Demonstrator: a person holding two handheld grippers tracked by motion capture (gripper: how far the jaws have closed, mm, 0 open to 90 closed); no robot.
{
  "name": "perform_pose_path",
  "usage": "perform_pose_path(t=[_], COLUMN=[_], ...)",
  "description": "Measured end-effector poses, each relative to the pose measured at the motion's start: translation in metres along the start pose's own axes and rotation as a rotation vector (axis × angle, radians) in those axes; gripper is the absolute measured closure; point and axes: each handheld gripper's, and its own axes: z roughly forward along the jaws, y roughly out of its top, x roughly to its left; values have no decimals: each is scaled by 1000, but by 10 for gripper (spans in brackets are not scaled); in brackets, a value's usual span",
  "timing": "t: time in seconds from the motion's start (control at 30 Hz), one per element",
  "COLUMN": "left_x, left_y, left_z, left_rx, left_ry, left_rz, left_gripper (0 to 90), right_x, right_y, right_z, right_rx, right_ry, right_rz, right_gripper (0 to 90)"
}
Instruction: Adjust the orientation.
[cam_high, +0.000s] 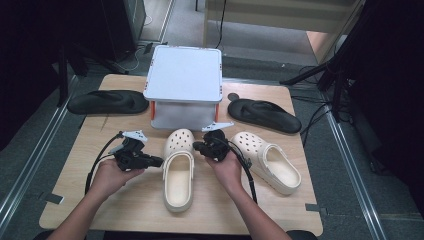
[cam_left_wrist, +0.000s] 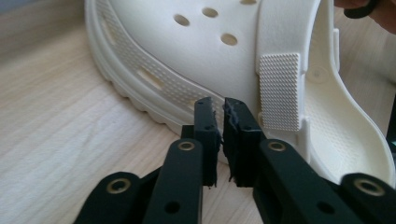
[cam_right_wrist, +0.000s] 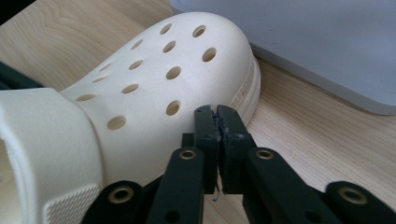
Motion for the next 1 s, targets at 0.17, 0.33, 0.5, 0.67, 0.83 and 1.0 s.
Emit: perform_pose_path(t=[0.17, 0.33, 0.5, 0.67, 0.83, 1.0], left_x=[3, 5, 6, 7, 9, 10], left_y=[2, 5, 7, 10, 11, 13], left_z=[-11, -17, -17, -19, -20, -20], left_rx=[-22, -42, -17, -20, -18, -14], left_ry=[4, 10, 11, 11, 11, 15], left_rz=[-9, -9, -18, -9, -14, -9], left_gripper=[717, 583, 516, 479, 467, 468], right_x=[4, 2, 1, 0, -3, -6], right_y=[0, -3, -8, -12, -19, -30], right_z=[-14, -28, -41, -54, -70, -89], right_rx=[-6, -37, -52, -45, -49, -38], right_ry=[-6, 37, 36, 51, 64, 34], right_rz=[-47, -48, -62, -63, -44, -30], right_gripper=[840, 743, 729, 703, 665, 662])
